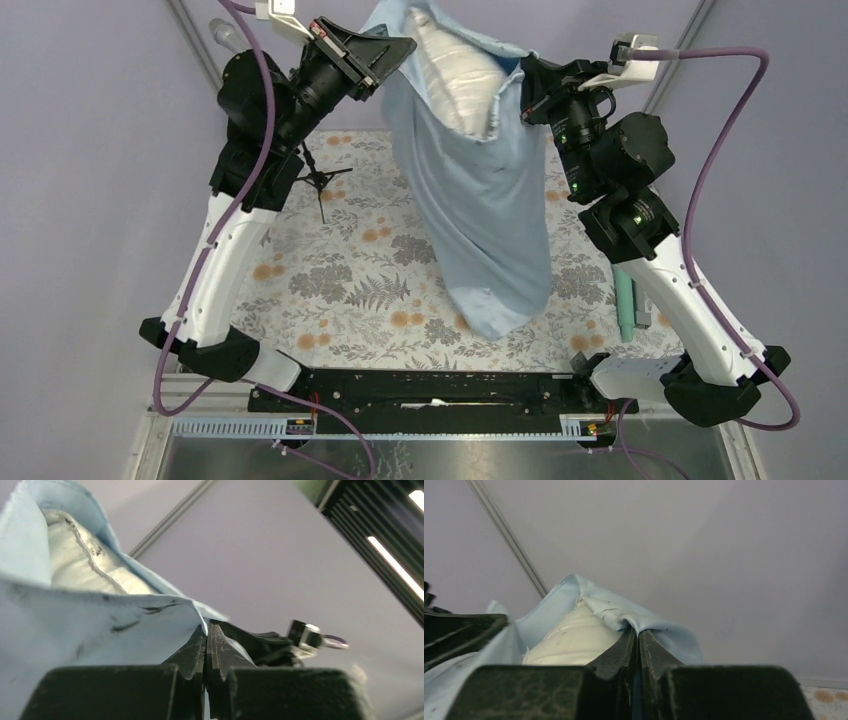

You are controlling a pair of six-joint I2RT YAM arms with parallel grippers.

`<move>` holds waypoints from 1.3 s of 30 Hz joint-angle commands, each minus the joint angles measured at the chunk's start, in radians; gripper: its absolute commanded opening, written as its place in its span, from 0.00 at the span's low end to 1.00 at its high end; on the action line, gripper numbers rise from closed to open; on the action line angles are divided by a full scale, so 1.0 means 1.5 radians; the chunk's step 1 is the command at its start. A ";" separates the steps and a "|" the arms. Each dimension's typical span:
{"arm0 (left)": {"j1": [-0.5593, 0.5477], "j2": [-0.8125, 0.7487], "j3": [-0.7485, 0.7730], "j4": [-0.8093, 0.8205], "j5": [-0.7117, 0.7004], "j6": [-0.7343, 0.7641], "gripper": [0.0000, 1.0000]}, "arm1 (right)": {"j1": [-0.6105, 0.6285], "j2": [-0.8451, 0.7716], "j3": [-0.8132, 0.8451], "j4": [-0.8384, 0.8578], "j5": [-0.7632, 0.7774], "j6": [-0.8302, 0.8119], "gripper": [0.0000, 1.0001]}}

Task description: Put the pillow into the pillowcase

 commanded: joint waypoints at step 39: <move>0.158 -0.028 0.001 0.078 0.092 -0.051 0.00 | -0.011 -0.188 -0.089 -0.348 0.037 0.185 1.00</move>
